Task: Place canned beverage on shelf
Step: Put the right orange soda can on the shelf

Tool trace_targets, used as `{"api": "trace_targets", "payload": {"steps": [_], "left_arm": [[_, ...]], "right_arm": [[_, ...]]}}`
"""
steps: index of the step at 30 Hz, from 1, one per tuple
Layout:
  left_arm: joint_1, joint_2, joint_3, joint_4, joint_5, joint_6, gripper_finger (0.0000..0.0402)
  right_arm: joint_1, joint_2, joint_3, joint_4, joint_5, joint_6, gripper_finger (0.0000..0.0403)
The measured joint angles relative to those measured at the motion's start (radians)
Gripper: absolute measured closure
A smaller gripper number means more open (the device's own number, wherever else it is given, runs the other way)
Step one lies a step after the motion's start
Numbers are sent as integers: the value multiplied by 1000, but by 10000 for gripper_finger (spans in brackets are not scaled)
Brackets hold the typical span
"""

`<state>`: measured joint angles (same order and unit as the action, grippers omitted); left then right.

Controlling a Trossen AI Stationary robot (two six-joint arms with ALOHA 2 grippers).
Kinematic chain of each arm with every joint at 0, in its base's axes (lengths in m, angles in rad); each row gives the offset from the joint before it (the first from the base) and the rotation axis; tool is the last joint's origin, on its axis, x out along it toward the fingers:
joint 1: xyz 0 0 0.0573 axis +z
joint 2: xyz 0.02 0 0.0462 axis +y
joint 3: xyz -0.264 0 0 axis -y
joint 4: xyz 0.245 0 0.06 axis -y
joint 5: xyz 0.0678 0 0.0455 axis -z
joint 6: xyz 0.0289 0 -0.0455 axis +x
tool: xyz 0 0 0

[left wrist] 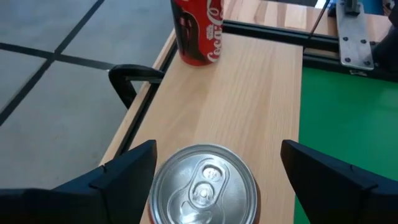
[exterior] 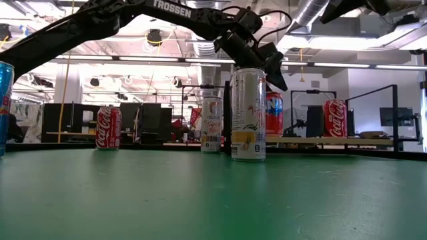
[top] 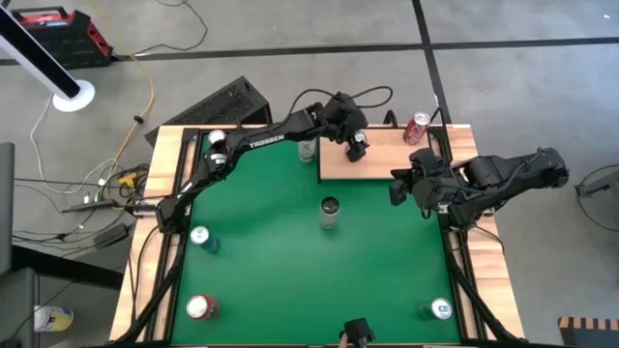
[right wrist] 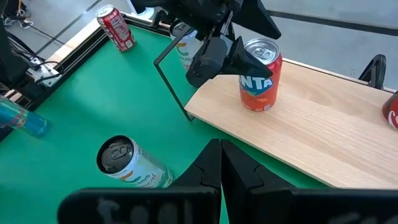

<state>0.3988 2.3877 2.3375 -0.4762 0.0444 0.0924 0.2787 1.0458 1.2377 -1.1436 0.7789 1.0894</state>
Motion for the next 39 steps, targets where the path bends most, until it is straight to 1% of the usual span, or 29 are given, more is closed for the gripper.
{"api": "trace_targets", "payload": {"steps": [6,10,14,18,22,25,27,32,34,36,39], "left_arm": [[0,-13,14,-8,4,16,74],[0,-42,17,-5,37,16,73],[1,-86,17,-9,37,17,73],[6,-146,17,-14,49,17,73],[8,-221,17,-59,82,91,73],[7,-288,17,-126,93,154,76],[12,-336,17,-186,113,165,82],[49,-460,17,-288,260,130,107],[64,-507,13,-352,289,146,120],[78,-555,-10,-402,291,173,136],[99,-625,-93,-440,292,191,165]], "right_arm": [[-8,1,0,18,-31,-32,377],[-35,2,0,63,-69,-93,377],[-80,2,0,114,-107,-168,377],[-137,2,0,165,-174,-242,377],[-200,23,1,249,-239,-340,377],[-261,59,1,322,-315,-428,377],[-307,82,1,373,-386,-488,377],[-426,162,0,524,-603,-628,377],[-469,188,0,603,-672,-666,377],[-515,212,1,660,-722,-687,377],[-572,260,1,740,-784,-696,377]]}}
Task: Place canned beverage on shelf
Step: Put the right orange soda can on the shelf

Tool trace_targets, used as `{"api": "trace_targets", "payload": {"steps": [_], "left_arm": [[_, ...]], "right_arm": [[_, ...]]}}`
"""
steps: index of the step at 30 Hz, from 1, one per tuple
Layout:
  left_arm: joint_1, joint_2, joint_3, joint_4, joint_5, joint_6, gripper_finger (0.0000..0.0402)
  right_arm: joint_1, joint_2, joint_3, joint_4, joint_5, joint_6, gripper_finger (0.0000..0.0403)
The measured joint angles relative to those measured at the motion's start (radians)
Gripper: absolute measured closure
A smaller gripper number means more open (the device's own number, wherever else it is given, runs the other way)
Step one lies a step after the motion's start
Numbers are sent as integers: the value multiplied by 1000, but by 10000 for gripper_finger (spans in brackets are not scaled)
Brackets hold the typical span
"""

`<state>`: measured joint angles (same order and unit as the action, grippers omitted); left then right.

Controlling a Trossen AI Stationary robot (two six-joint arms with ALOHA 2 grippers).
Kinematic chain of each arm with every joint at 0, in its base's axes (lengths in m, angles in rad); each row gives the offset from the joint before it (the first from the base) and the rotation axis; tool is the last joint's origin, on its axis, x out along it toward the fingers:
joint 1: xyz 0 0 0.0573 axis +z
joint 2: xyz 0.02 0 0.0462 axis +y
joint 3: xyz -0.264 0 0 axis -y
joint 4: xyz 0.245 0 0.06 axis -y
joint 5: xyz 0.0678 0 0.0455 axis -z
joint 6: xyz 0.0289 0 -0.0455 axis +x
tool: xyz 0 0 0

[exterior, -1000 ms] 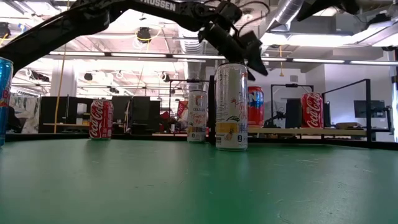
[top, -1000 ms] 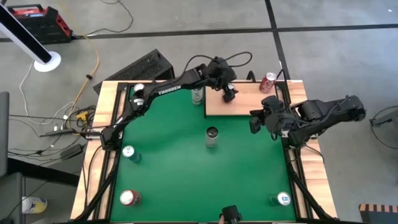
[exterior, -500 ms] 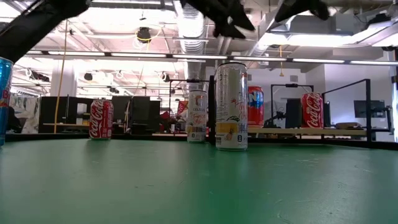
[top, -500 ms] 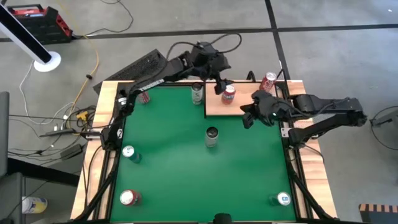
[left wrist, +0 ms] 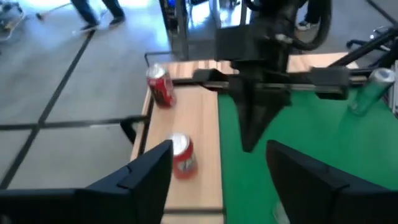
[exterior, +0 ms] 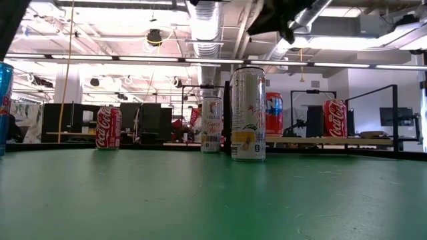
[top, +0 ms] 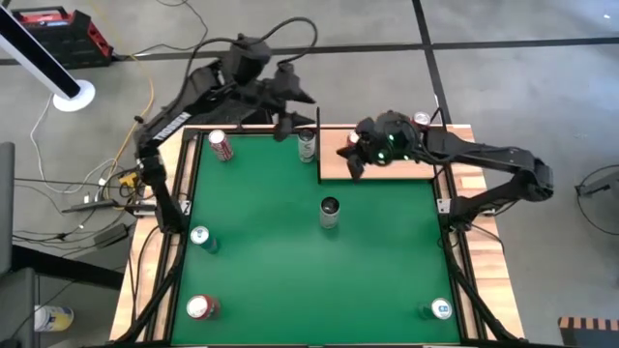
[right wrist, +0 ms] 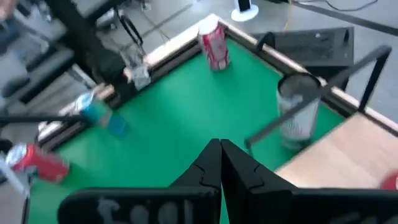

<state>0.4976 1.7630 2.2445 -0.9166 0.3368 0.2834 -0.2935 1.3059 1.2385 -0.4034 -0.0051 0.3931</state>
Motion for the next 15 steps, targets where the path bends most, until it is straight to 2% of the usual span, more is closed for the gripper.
{"api": "trace_targets", "payload": {"steps": [3,7,10,13,15], "left_arm": [[13,-81,-140,25,-1,2,203],[15,-224,-397,191,37,26,263],[37,-333,-603,389,150,30,319],[76,-424,-774,629,286,-31,378],[108,-474,-866,764,327,-109,393]], "right_arm": [[-44,54,0,42,-33,5,377],[-77,125,12,62,-48,23,377],[-106,174,28,38,-49,36,378],[-132,205,36,-14,-48,60,380],[-141,214,45,-24,-15,68,380]]}}
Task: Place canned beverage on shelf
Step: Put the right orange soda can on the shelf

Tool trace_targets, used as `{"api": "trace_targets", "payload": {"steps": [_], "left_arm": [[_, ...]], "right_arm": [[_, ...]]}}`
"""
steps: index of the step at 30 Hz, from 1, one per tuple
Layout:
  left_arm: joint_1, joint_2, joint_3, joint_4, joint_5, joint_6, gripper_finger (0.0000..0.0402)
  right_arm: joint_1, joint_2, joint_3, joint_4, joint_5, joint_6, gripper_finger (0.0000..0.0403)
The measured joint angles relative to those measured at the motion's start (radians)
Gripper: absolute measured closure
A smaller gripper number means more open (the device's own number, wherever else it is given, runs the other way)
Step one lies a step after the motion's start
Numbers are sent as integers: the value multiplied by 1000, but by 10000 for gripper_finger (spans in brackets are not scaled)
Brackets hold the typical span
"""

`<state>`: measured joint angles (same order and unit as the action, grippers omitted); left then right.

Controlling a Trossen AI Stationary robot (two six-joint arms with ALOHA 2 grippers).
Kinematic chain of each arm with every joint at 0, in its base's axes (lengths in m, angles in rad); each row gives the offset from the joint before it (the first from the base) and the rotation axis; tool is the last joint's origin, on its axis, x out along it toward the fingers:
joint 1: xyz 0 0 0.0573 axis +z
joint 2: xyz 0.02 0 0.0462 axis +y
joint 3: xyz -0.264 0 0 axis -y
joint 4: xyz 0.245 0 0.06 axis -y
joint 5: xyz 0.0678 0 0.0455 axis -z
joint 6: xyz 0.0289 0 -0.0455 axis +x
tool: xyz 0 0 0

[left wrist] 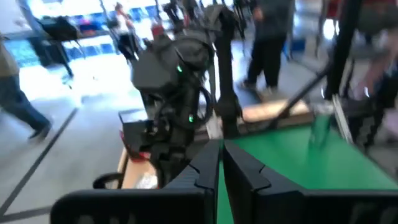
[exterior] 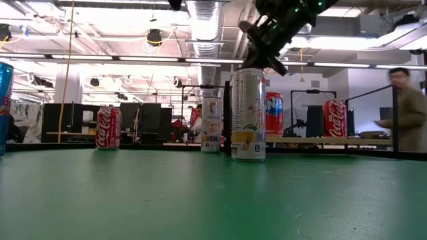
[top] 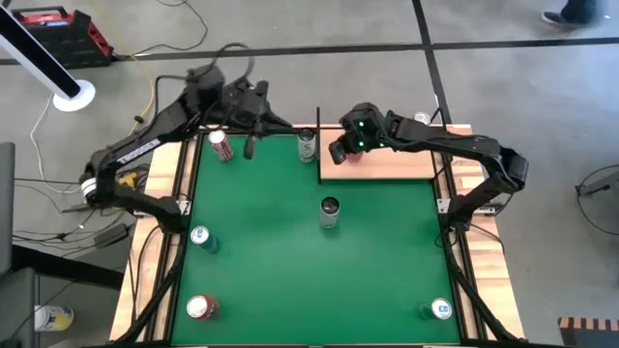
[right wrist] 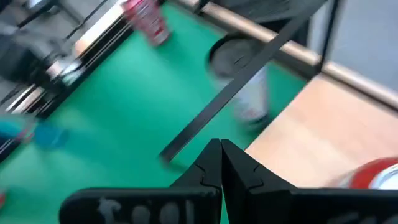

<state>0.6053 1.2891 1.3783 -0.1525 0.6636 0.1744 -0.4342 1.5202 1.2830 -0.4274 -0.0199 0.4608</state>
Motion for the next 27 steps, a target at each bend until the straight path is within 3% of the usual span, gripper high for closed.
{"api": "trace_targets", "payload": {"steps": [4,9,21,27], "left_arm": [[52,-49,-106,144,4,-120,398],[80,-54,-120,140,4,-213,401],[71,-45,-120,167,-15,-240,401],[68,-45,-120,166,-16,-248,401]], "right_arm": [[-17,-3,5,-44,61,16,380],[-60,5,5,-134,76,36,380],[-79,74,5,-186,74,1,380],[-88,71,5,-221,128,-17,380]]}}
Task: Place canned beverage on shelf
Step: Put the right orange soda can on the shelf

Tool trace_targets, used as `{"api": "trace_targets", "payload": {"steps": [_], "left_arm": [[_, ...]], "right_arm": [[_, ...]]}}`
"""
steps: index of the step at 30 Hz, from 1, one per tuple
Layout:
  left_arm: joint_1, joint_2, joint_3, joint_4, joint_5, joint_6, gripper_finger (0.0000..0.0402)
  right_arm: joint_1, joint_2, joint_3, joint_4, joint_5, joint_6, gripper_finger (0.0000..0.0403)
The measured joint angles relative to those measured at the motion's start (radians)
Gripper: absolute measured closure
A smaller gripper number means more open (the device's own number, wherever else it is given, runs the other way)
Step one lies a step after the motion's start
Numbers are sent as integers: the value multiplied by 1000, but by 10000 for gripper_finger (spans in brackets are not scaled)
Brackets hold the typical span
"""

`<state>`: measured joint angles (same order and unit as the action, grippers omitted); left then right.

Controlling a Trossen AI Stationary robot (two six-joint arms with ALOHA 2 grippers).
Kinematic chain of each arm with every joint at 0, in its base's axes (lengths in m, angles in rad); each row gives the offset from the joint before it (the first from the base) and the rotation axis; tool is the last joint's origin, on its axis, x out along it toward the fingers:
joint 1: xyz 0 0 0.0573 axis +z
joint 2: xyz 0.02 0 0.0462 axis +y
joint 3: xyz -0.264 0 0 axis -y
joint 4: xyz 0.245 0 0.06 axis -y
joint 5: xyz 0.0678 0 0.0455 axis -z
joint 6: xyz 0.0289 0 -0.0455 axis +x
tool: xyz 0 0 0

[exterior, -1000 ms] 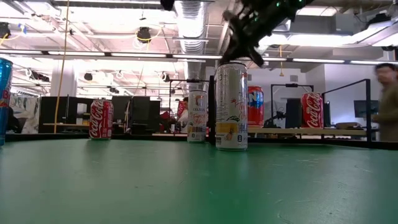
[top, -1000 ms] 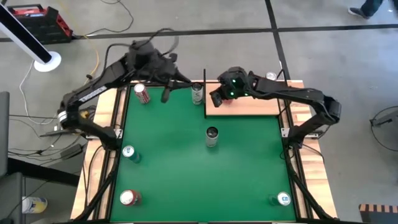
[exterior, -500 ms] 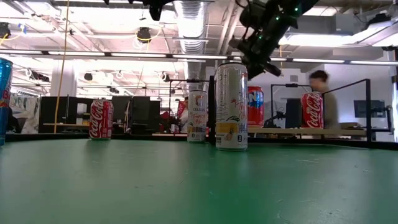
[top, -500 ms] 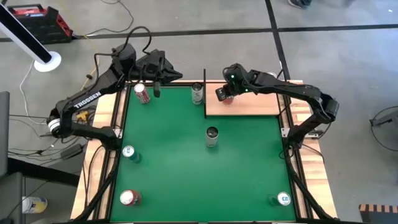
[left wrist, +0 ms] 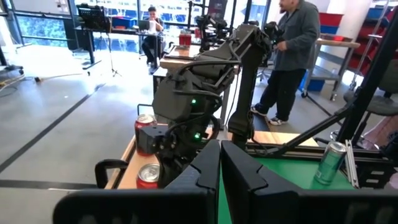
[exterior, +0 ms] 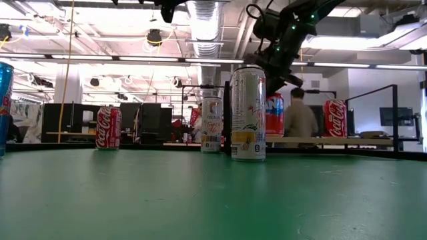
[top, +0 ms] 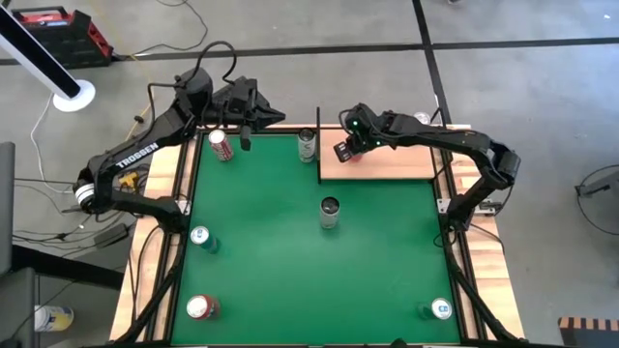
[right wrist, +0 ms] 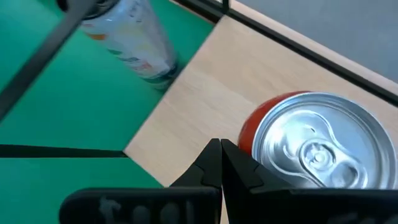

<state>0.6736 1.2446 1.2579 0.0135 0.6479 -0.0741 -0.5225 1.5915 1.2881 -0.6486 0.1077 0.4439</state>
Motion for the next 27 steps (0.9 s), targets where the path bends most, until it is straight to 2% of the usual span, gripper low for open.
{"api": "trace_targets", "payload": {"steps": [12,20,27], "left_arm": [[0,0,0,0,0,1,401],[0,0,0,0,-1,4,401],[0,0,0,0,-5,35,401]], "right_arm": [[-81,-2,-1,-35,24,-8,380],[-53,-2,-1,33,-19,0,379],[-64,-2,-1,55,49,8,381]]}}
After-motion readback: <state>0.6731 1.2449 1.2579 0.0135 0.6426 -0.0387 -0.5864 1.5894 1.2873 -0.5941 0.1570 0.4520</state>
